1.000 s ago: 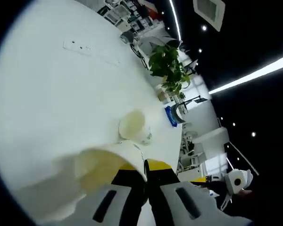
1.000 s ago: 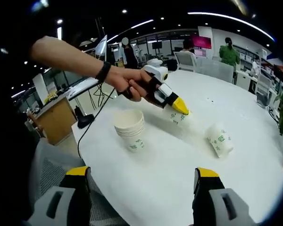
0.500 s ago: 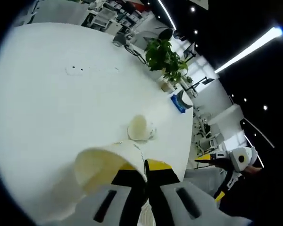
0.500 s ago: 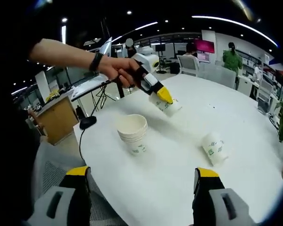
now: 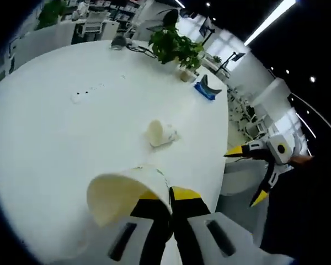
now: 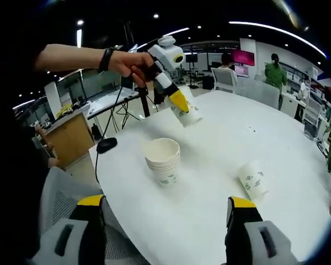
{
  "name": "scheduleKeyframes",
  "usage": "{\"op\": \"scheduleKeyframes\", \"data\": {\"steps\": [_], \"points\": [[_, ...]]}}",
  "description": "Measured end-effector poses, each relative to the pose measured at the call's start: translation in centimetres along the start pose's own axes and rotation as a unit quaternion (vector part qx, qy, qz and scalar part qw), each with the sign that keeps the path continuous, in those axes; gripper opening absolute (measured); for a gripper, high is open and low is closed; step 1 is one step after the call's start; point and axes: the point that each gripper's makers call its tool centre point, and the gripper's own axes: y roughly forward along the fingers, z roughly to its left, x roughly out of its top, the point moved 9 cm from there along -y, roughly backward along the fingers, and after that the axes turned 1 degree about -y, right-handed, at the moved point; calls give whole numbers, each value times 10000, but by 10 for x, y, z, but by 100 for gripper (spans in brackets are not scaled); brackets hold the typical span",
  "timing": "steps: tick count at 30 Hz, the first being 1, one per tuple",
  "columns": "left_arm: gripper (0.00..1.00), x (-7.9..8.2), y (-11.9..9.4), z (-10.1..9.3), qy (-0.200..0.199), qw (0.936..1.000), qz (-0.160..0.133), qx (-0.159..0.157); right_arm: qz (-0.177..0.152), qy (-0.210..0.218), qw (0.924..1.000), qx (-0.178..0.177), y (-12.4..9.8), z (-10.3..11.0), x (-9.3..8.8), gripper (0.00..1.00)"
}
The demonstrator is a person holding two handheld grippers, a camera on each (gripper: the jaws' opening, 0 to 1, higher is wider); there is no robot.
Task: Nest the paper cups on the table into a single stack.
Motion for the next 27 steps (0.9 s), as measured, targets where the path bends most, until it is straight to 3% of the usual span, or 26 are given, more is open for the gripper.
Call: {"op": "scheduleKeyframes", "data": {"steps": [4, 9, 16, 21, 27], "points": [[0, 1, -6, -14, 530, 9979, 363, 105, -33, 7, 10000, -20, -5, 2, 1, 91], [0, -4, -10, -29, 1182, 9885, 914, 248, -25, -16, 10000, -36, -6, 3, 0, 91], [0, -5, -9, -26, 1611, 9765, 1408, 260, -24, -41, 10000, -42, -7, 5, 2, 91], [0, -5, -8, -34, 2192, 9585, 1749, 521, -43, -50, 10000, -56, -8, 6, 4, 91], [0, -5, -4, -48, 2619, 9418, 2019, 603, -56, -68, 9999, -63, -9, 8, 6, 91]]}}
